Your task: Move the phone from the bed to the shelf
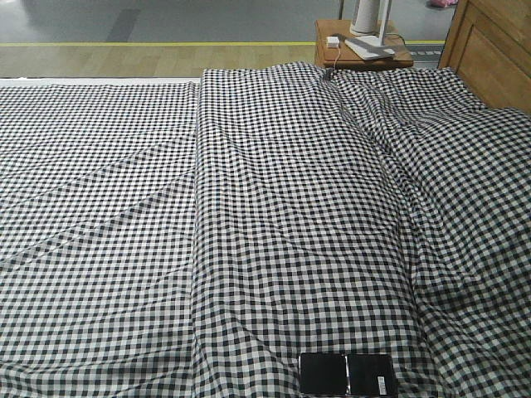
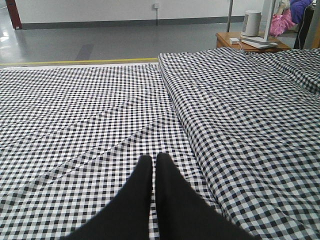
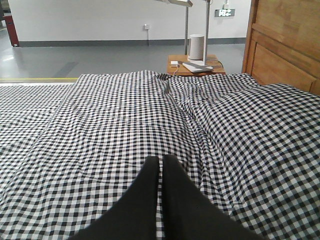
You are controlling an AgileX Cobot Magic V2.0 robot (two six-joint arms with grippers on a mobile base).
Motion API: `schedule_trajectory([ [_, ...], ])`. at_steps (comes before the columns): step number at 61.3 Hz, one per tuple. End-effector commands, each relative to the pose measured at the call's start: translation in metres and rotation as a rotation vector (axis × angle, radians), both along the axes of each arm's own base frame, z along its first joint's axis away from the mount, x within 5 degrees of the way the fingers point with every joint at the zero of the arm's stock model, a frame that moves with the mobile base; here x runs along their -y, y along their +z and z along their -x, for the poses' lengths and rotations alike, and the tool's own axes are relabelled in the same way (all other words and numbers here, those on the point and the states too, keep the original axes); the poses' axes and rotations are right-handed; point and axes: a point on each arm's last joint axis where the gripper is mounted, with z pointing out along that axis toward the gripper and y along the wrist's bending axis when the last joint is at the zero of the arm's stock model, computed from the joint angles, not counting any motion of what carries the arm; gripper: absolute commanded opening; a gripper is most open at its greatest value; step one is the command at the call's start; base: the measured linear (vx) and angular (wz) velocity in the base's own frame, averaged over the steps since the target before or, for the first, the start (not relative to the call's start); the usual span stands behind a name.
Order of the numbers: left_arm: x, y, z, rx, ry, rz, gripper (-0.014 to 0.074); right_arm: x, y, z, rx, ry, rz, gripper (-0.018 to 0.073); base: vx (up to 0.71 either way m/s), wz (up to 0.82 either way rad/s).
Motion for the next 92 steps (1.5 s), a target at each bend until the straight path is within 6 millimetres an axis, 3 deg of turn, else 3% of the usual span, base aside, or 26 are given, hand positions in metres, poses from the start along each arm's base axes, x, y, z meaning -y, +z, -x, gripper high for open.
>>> schedule_trajectory([
  [1, -0.001, 0.006, -0.001, 0.075, 0.007, 0.014, 0.0001, 0.000, 0.004, 0.000, 0.070, -0.006, 0.006, -0.0004, 0.00, 0.00],
  [35, -0.001, 0.006, -0.001, 0.075, 0.007, 0.014, 0.0001, 0.000, 0.006, 0.000, 0.087, -0.006, 0.014, -0.0004, 0.00, 0.00],
  [47, -0.001, 0.006, -0.001, 0.075, 0.007, 0.014, 0.0001, 0.001, 0.017, 0.000, 0.208, -0.008, 0.015, -0.0004, 0.00, 0.00],
  [62, -0.001, 0.006, -0.001, 0.075, 0.007, 0.014, 0.0001, 0.001, 0.048, 0.007, 0.547, -0.021, 0.053, -0.0004, 0.00, 0.00],
  [69, -0.001, 0.006, -0.001, 0.075, 0.007, 0.014, 0.0001, 0.001, 0.066, 0.012, 0.600, -0.023, 0.061, -0.0004, 0.00, 0.00],
  [83, -0.001, 0.006, -0.001, 0.075, 0.007, 0.014, 0.0001, 0.001, 0.129, 0.028, 0.714, -0.033, 0.093, -0.0004, 0.00, 0.00],
  [92, -0.001, 0.006, -0.001, 0.075, 0.007, 0.014, 0.0001, 0.001, 0.173, 0.027, 0.718, -0.033, 0.094, -0.0004, 0.00, 0.00],
])
